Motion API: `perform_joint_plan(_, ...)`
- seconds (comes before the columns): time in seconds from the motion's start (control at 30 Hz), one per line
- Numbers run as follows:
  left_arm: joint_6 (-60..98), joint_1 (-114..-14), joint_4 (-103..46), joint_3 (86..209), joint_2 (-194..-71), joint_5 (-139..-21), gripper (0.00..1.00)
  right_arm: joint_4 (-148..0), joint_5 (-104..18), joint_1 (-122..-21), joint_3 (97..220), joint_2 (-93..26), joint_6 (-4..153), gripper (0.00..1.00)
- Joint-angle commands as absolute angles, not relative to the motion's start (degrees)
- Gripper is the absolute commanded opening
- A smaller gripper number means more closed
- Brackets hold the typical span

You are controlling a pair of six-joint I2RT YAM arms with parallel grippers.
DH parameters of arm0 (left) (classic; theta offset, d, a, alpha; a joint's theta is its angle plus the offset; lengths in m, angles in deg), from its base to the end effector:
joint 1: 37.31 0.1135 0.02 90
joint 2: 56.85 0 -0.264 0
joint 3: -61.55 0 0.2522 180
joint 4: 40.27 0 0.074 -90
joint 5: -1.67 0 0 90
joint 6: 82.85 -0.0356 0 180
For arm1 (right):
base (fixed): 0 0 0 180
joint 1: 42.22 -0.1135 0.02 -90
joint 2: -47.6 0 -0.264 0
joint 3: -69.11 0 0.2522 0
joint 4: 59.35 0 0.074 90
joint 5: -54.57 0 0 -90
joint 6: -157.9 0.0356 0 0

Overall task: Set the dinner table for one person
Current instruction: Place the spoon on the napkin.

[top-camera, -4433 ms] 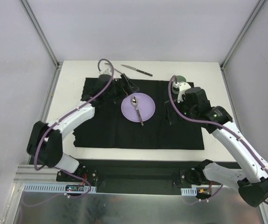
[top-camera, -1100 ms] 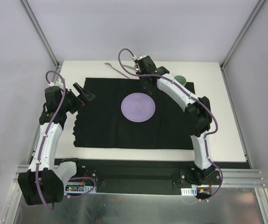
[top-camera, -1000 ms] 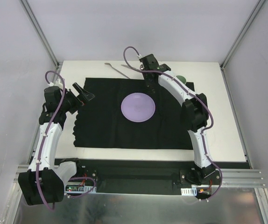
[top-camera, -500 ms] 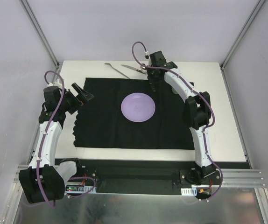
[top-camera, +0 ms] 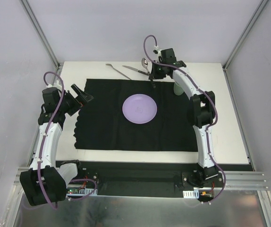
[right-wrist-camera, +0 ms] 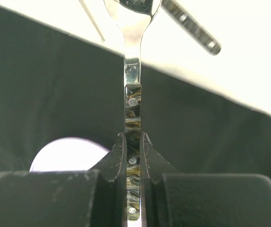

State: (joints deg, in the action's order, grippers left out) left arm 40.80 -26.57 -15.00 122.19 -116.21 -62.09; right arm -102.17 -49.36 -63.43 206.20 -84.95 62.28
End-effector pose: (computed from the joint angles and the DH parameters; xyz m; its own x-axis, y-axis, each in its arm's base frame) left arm 0.2332 0.0282 0.3032 -0.4598 -0.5931 -0.6609 -0.0301 0.7543 -0.6559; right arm 0.4958 0.2016 0.2607 -0.5231 -0.3050 -0.7958 -0.5813 0.8105 0.0715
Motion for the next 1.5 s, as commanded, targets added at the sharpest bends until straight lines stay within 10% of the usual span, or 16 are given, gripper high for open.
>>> perform_joint_plan(0.0, 39.8, -25.7, -15.9, 121.8, -116.9, -61.0, 0.99, -101.8, -55.7, -61.4, 214.7, -89.4, 64.8, 0.01)
perform_joint_plan(1.47, 39.5, -23.8, -17.1, 122.5, -120.3, -59.2, 0.99, -108.8, -53.2, -58.0, 214.7, -94.3, 77.7, 0.01)
